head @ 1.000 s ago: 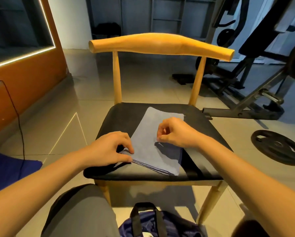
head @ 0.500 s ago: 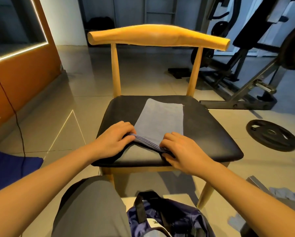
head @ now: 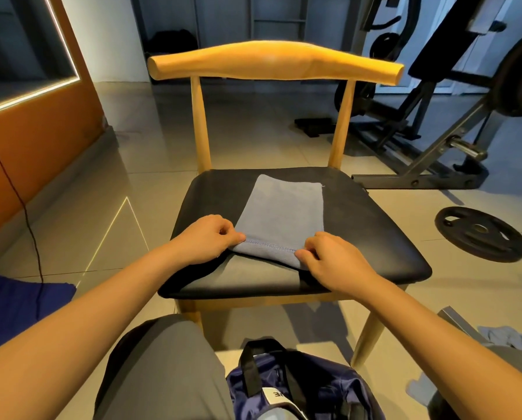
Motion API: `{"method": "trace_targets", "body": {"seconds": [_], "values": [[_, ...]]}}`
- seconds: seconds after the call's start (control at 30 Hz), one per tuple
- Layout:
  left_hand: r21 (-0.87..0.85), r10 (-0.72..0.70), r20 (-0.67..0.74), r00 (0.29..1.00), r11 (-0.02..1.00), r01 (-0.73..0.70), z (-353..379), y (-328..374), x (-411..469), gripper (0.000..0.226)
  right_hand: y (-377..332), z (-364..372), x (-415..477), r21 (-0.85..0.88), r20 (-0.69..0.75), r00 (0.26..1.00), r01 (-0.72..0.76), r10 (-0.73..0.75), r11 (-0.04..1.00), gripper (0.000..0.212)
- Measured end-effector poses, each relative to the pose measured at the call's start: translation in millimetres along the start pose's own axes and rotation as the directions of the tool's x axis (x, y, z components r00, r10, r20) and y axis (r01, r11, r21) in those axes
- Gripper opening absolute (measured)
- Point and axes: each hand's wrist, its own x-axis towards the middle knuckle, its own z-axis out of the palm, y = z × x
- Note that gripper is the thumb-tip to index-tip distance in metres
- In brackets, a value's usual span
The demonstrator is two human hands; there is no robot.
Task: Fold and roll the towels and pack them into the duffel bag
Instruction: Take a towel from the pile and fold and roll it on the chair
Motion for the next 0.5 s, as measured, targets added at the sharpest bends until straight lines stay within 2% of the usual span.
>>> {"method": "trace_targets", "body": {"seconds": [0.07,0.1,0.13,0.2,0.3,0.37,0.4,0.5], "values": [[0.01,0.022,-0.106,0.994,1.0,-0.021,4,-1,-1,0.028,1,-2,-1,-0.042,-0.13,0.991,0.032,-0.038,0.999,0.027],[0.018,0.063,-0.189,0.98,0.998,-0.06,7,-2,-3,0.023,2,-3,-3,-0.067,-0.208,0.972,0.101,-0.112,0.993,0.022],[0.049,0.125,-0.268,0.955,0.992,-0.117,10,-4,-5,0.019,3,-3,-3,-0.116,-0.25,0.947,0.178,-0.202,0.977,0.017],[0.19,0.316,-0.356,0.88,0.946,-0.263,17,-9,-11,0.015,3,0,-4,-0.223,-0.242,0.913,0.276,-0.328,0.935,0.015],[0.365,0.52,-0.307,0.797,0.838,-0.406,21,-19,-19,0.029,-2,7,-7,-0.36,-0.205,0.898,0.3,-0.389,0.884,0.02],[0.415,0.552,-0.216,0.805,0.799,-0.436,17,-25,-21,0.036,1,8,-12,-0.379,-0.187,0.886,0.333,-0.424,0.863,0.012],[0.431,0.549,-0.176,0.817,0.789,-0.438,14,-28,-21,0.038,2,6,-15,-0.378,-0.164,0.887,0.348,-0.432,0.858,0.016],[0.395,0.494,-0.139,0.859,0.823,-0.409,11,-29,-16,0.038,5,3,-15,-0.359,-0.133,0.902,0.343,-0.411,0.868,0.013]]}}
